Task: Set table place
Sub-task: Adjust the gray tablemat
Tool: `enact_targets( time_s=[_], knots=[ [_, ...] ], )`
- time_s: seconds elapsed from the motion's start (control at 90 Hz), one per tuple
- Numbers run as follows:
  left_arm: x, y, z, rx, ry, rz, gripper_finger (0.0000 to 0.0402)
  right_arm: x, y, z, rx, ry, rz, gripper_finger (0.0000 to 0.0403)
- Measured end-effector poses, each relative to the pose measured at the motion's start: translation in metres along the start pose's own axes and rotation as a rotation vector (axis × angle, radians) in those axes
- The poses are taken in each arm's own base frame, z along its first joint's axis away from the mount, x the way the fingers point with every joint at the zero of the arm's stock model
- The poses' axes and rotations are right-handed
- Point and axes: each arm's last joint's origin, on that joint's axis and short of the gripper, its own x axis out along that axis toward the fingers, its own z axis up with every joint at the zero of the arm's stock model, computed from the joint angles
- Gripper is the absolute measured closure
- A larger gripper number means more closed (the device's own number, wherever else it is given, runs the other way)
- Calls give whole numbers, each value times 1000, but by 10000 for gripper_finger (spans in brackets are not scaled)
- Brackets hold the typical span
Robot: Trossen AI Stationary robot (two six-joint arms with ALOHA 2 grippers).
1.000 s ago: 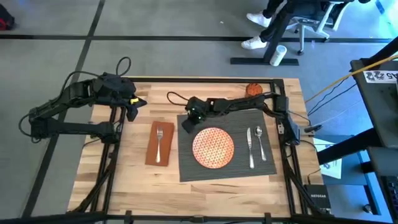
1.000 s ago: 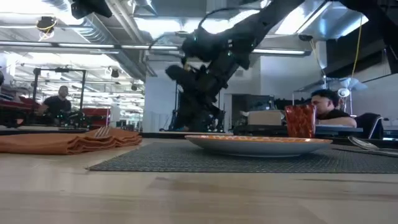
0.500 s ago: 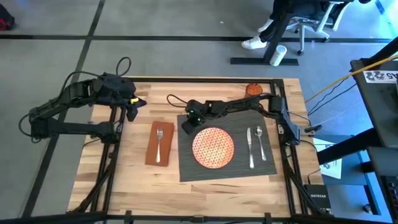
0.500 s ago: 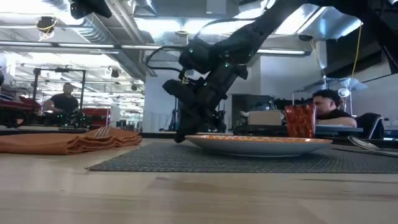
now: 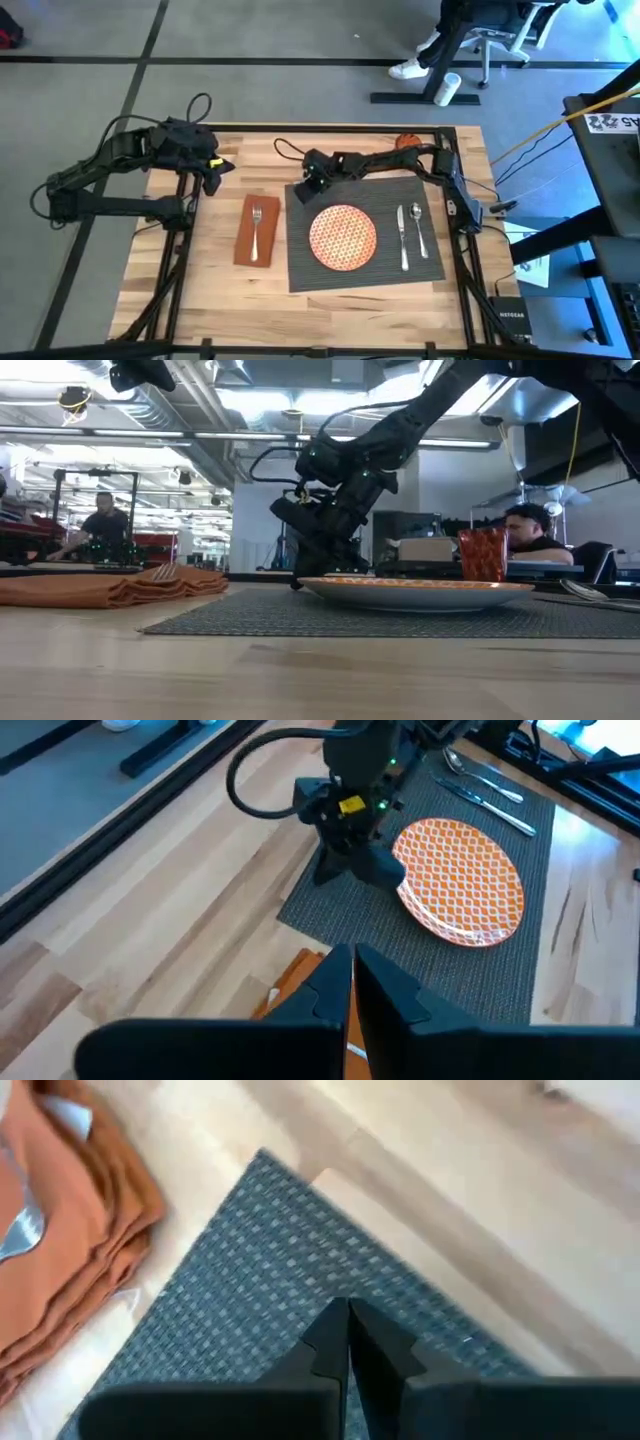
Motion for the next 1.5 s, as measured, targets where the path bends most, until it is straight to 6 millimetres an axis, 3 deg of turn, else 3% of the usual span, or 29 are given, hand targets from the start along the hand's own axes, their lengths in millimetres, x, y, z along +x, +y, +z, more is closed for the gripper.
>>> enact_targets(
  time_s=[0.133, 0.356, 0.578, 0.744, 1.133, 1.378, 1.5],
  knots=[
    [0, 0, 0, 0, 0, 0, 402, -5, 5, 5, -10, 7, 47, 403],
    [0, 0, 0, 0, 2, 0, 402, -9, 29, 4, -98, 13, 135, 403],
    [0, 0, 0, 0, 2, 0, 402, 7, 17, -2, -79, 62, 95, 403],
    [0, 0, 0, 1, 3, 1, 402, 6, 13, -1, -70, 56, 60, 403],
    [1, 0, 0, 3, 4, 1, 402, 1, -19, 18, 4, 33, -11, 403],
    [1, 0, 0, 8, 4, 1, 402, -2, -19, 19, 20, 30, -30, 403],
    [1, 0, 0, 11, 4, 1, 402, -11, -8, 21, 17, 50, -12, 403]
  ],
)
